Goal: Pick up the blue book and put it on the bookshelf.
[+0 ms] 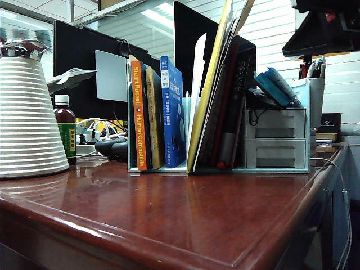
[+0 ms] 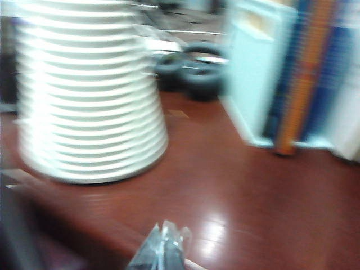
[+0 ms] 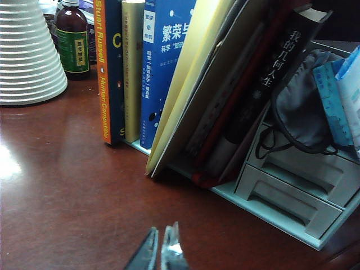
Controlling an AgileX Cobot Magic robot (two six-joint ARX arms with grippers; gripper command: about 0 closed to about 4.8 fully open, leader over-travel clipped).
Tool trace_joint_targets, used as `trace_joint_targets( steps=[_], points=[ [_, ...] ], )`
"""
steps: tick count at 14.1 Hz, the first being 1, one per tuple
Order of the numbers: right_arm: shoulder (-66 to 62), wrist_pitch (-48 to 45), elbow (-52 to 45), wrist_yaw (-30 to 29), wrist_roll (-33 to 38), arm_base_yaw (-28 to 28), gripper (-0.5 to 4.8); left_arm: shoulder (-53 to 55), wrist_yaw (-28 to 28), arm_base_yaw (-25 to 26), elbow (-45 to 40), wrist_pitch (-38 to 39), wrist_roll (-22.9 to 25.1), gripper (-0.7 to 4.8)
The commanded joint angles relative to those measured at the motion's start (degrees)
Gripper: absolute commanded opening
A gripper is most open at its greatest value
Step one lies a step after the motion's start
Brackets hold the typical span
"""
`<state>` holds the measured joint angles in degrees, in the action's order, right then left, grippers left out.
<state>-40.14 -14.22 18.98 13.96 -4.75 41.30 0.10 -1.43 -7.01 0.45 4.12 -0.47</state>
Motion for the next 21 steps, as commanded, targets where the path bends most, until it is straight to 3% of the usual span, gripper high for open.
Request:
trace_joint_targets(
  steps=[1,4,6,9,11,13,15,16,18,21],
  points=[
    [0.1,-0.8,0.2,0.0,0.3,0.1,0.23,0.0,3.3,0.1,0.0,-0.2,-1.1,0.62],
    [0.1,-0.9,0.2,0.2,0.2,0.0,0.23,0.0,2.5,0.1,0.0,-0.3,-1.0,0.62],
    [1.4,0.1,0.2,4.6,0.2,-1.7,0.23,0.0,2.5,0.1,0.0,-0.3,-1.1,0.62],
    [11.4,0.8,-6.6,6.8,-0.2,-13.1,0.23,0.0,2.5,0.1,0.0,-0.2,-1.0,0.62],
    [19.9,4.8,-11.8,3.0,-0.2,-19.3,0.23,0.0,2.5,0.1,0.0,-0.2,-1.0,0.62],
    [28.9,9.2,-14.8,-6.9,-1.0,-25.4,0.23,0.0,2.5,0.1,0.0,-0.3,-1.1,0.62],
    [37.7,11.2,-17.9,-11.2,-1.3,-30.2,0.23,0.0,2.5,0.1,0.0,-0.2,-1.0,0.62],
    [40.0,12.4,-18.6,-10.6,-1.2,-32.1,0.23,0.0,2.5,0.1,0.0,-0.2,-1.0,0.62],
    [40.0,14.1,-18.6,-2.5,-1.2,-32.2,0.23,0.0,2.5,0.1,0.0,-0.1,-1.1,0.62],
    [40.0,14.3,-18.6,-2.3,-1.2,-32.3,0.23,0.0,2.5,0.1,0.0,0.0,-1.1,0.62]
  ],
)
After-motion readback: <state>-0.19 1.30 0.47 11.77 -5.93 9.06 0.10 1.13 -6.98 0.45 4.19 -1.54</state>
